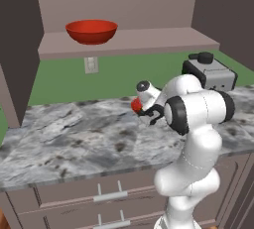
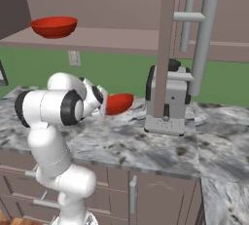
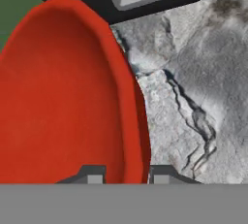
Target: Open the cabinet. Pick the bowls from the counter and place them in the cabinet. Then close the cabinet.
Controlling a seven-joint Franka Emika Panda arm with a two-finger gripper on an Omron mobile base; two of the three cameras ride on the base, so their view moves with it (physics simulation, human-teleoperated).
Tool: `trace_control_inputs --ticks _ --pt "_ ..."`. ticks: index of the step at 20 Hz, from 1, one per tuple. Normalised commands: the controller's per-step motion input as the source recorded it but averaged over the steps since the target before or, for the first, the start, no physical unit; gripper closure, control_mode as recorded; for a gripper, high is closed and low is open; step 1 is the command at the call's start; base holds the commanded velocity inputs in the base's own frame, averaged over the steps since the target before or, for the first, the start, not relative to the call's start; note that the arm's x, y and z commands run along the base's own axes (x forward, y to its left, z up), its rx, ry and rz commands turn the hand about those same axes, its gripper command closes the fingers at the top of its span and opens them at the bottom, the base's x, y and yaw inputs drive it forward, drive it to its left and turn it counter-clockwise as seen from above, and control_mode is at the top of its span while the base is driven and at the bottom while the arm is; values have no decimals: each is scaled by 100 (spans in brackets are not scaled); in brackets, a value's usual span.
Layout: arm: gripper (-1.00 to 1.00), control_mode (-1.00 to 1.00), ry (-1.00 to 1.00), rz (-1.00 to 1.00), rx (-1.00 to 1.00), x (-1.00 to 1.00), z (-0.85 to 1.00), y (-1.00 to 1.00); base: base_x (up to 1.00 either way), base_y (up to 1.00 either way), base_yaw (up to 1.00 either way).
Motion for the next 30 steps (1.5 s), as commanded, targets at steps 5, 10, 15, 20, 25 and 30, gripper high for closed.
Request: trace_control_inputs --ticks 5,10,15,20,25,30 --pt "100 -100 -36 -28 8 -100 58 0 0 0 0" --pt "100 -100 -24 -29 9 -100 66 0 0 0 0" --pt "100 -100 -15 -28 10 -100 58 0 0 0 0" --pt "100 -100 -3 -22 7 -87 62 0 0 0 0" --pt "100 -100 1 -7 0 -57 76 8 0 0 0" --pt "100 -100 15 0 0 -41 83 15 0 0 0"
